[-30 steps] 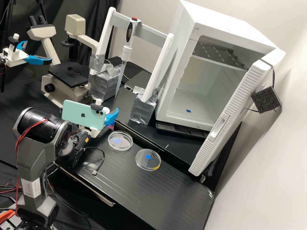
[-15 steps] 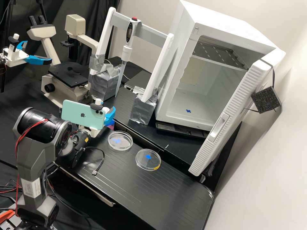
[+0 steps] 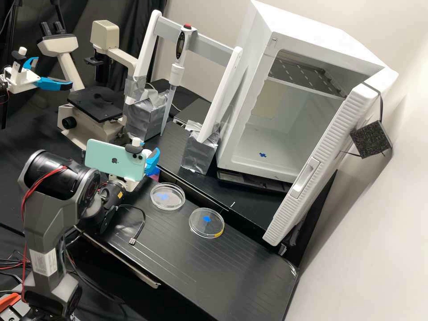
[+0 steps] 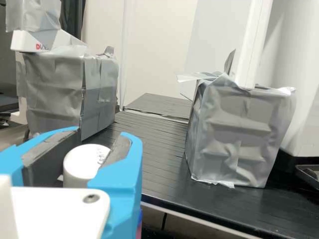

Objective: Open the bottle

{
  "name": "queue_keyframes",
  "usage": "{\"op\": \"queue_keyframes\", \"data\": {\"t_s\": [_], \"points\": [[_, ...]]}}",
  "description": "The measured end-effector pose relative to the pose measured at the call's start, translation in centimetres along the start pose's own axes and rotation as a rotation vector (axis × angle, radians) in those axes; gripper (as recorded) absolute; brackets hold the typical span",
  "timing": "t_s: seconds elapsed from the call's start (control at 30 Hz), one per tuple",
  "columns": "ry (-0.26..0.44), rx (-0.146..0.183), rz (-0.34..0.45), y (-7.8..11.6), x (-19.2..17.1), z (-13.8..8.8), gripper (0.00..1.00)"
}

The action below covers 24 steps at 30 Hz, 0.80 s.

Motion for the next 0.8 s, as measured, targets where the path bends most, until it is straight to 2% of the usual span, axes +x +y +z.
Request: {"op": "queue_keyframes", "data": {"t_s": [0.23, 0.63, 0.8], "points": [[0.01, 0.001, 0.013, 0.3, 0.0, -0.2, 0.0], [0.051, 0.001, 0.1, 2.5, -0.4, -1.3, 0.0], [0.058, -0.017, 0.12, 3.3, -1.6, -1.2, 0.0]]}}
